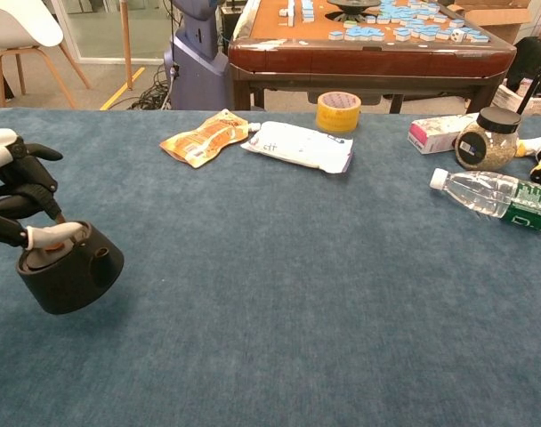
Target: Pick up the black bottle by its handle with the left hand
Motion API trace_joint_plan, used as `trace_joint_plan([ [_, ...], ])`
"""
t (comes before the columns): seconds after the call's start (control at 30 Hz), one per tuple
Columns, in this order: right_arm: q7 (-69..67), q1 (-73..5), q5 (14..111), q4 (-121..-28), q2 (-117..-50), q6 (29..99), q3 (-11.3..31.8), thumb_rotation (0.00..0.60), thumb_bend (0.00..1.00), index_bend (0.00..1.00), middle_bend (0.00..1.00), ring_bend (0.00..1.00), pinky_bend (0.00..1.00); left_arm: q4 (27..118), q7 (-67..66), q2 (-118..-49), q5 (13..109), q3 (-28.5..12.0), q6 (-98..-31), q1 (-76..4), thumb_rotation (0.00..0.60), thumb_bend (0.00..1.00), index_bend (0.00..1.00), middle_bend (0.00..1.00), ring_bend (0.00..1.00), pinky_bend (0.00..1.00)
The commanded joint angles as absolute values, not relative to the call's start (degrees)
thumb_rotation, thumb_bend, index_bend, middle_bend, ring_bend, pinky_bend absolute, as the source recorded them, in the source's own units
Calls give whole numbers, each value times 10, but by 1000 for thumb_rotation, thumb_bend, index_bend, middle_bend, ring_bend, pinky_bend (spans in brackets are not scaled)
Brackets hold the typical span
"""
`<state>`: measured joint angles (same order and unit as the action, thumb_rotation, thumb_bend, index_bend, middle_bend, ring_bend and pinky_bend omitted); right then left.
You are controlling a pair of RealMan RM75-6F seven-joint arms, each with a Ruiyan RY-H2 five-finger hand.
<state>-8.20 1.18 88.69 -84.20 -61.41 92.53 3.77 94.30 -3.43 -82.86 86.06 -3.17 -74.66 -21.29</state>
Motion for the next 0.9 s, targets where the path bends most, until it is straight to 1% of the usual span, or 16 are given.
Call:
trace_joint_plan([
  [0.03, -82, 12, 887, -842, -614, 925, 38, 600, 189, 480, 417, 303, 389, 940, -37, -830, 861, -33, -749, -212, 600, 262, 1000, 1000, 890, 74],
  [0.23, -82, 13, 887, -843, -614, 925, 37, 600, 188, 480, 417, 303, 389, 933, -40, -834, 864, -35, -756, -210, 600, 262, 1000, 1000, 890, 98],
  [0.4, -81, 13, 886, -844, -613, 926, 37, 600, 189, 480, 417, 303, 389, 934, -39, -833, 864, -36, -758, -210, 600, 261, 1000, 1000, 890, 99],
  [0.5, -81, 13, 886, -844, -613, 926, 37, 600, 189, 480, 417, 302, 389, 934, -40, -832, 863, -36, -757, -210, 600, 262, 1000, 1000, 891, 136],
  [0.67, -81, 13, 887, -843, -614, 925, 37, 600, 189, 480, 417, 299, 389, 933, -45, -831, 861, -37, -754, -210, 600, 262, 1000, 1000, 894, 250],
  [0.73, -82, 13, 886, -843, -614, 926, 37, 600, 189, 480, 417, 298, 389, 932, -46, -831, 861, -36, -754, -210, 600, 262, 1000, 1000, 899, 317],
  [0.8, -81, 14, 886, -843, -614, 926, 37, 600, 189, 480, 417, 298, 389, 931, -47, -831, 861, -36, -754, -210, 600, 262, 1000, 1000, 903, 353],
  [0.9, -82, 14, 886, -843, -614, 927, 37, 600, 189, 480, 417, 297, 389, 930, -51, -831, 861, -35, -753, -211, 600, 262, 1000, 1000, 915, 501],
])
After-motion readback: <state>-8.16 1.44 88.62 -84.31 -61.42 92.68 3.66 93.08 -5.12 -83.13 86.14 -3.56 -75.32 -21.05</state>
